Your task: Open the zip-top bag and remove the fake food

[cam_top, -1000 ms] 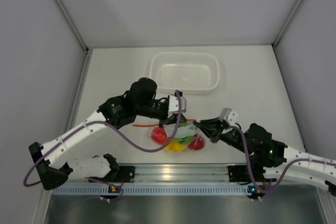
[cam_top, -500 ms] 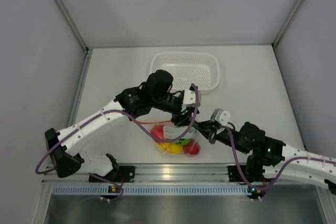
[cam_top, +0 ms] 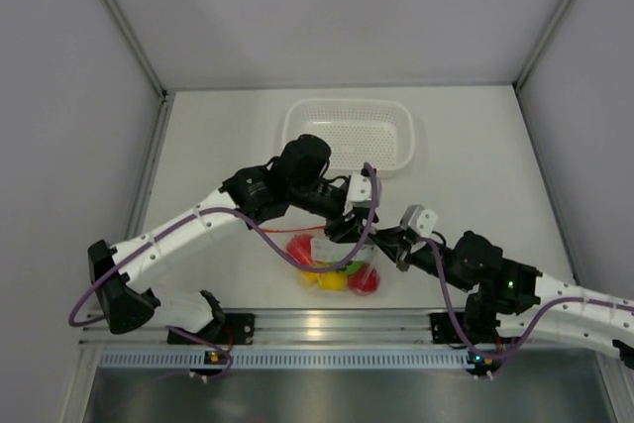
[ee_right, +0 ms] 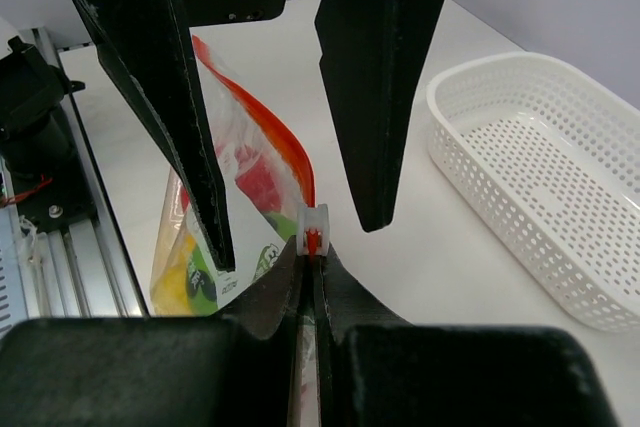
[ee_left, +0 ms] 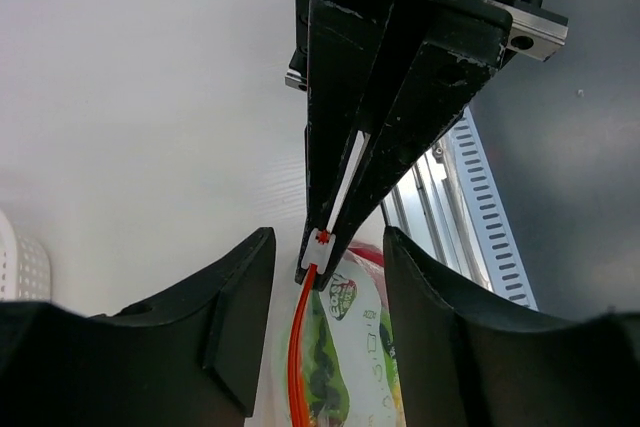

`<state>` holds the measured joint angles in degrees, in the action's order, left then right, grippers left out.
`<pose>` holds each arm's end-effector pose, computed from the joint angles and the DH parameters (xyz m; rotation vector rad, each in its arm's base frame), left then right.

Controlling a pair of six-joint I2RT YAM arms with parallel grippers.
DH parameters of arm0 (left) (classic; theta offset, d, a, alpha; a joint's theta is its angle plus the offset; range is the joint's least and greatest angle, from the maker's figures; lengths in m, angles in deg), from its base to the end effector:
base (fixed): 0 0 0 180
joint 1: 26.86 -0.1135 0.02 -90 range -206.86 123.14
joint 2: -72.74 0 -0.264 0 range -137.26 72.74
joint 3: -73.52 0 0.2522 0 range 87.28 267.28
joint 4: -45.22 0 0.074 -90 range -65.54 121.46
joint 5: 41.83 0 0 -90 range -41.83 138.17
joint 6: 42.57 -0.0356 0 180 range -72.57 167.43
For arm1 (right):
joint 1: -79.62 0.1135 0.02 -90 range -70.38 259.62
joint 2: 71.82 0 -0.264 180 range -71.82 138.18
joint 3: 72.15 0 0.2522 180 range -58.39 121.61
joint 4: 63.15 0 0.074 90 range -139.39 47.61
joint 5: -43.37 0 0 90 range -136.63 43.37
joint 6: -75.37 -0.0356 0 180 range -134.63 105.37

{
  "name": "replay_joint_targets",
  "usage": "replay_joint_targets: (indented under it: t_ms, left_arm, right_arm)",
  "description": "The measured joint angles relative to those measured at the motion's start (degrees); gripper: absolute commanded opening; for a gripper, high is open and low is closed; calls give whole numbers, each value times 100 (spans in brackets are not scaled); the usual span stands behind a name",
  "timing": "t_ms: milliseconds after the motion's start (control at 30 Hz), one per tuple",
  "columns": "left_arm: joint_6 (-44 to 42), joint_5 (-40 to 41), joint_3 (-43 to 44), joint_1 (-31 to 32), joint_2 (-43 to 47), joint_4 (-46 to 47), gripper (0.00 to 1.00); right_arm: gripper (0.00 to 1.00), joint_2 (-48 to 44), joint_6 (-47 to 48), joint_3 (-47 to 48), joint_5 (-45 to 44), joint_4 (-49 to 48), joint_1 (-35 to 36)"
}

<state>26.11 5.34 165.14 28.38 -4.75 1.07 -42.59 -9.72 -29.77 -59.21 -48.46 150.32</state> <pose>0.1478 -0.2554 0.3827 1.6627 1.3448 -1.1336 0.0549 0.1333 0.2969 -0.8633 1.3989 0.7129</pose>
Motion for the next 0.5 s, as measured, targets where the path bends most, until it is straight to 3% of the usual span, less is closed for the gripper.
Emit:
replay_joint_targets:
  t_ms: [167, 367, 500]
  left_arm:
    - [-2, 68, -66, 0, 22, -9, 39]
    - [-20, 87, -66, -2, 20, -2, 4]
    - [-66, 151, -72, -2, 22, 4, 0]
  right_arm:
    - [0, 2, -2, 0, 0, -2, 0]
    - [0, 2, -4, 0, -2, 4, 0]
    - [0, 0, -4, 0, -61, 7, 0]
